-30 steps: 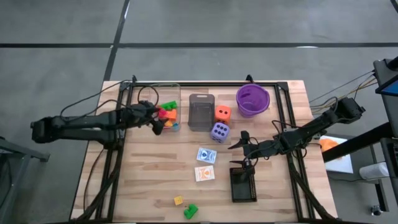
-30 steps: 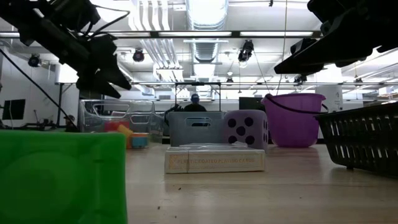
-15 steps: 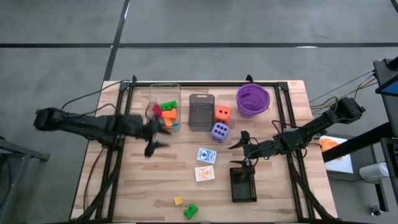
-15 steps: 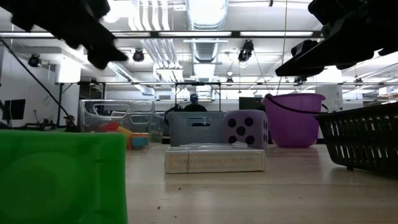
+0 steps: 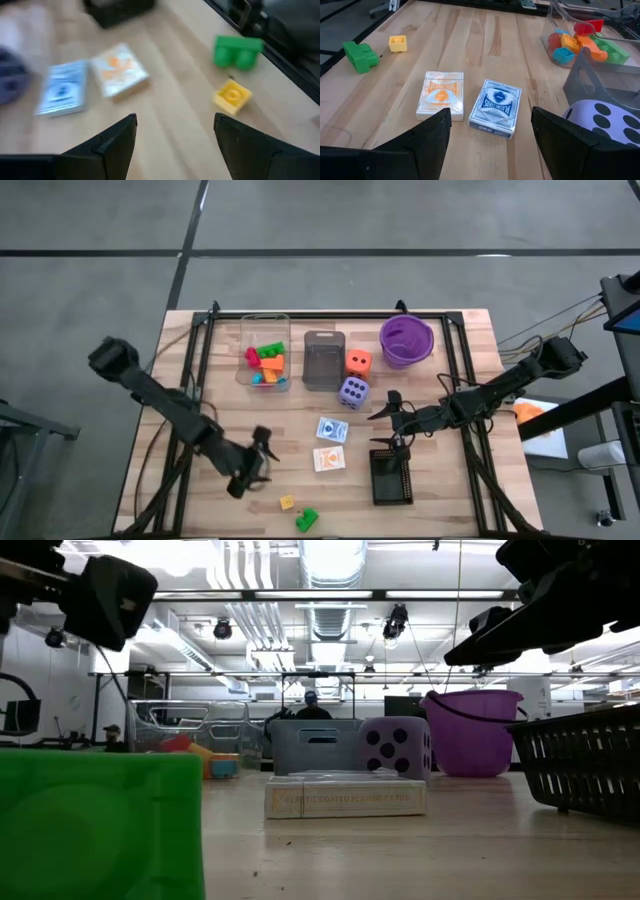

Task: Pick & Place Toys
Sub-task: Put the light yellow game piece into the transparent bin

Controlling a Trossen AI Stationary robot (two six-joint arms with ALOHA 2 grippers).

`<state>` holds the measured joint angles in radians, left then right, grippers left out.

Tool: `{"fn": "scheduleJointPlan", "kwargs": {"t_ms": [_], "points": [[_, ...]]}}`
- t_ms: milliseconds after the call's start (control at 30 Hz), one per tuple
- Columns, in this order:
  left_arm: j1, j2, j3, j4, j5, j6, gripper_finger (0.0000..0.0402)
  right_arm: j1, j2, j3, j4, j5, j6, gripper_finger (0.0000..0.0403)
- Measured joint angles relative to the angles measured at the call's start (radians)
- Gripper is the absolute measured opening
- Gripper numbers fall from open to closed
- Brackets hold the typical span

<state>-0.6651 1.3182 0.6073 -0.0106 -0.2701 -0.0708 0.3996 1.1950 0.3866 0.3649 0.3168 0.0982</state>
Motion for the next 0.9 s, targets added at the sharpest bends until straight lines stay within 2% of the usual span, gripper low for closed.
{"fn": "scheduleJointPlan", "kwargs": {"t_ms": [100,233,433,633,900], "points": [[0.001,0.148,0.113,-0.092,0.070,0.016,0.0268,0.000,0.000,0.000,0.000,0.000,0.002,0.0275],[-0.002,0.317,0.296,-0.307,0.143,0.098,0.0269,0.000,0.000,0.000,-0.004,0.000,0.019,0.0275],[-0.014,0.473,0.526,-0.562,0.175,0.237,0.0270,0.000,0.000,0.000,-0.014,-0.003,0.039,0.0275],[-0.015,0.529,0.629,-0.572,0.195,0.346,0.0270,0.000,0.000,0.000,-0.021,-0.003,0.042,0.0275],[-0.016,0.540,0.632,-0.535,0.241,0.438,0.0270,0.000,0.000,0.000,-0.027,-0.018,0.046,0.0275]]}}
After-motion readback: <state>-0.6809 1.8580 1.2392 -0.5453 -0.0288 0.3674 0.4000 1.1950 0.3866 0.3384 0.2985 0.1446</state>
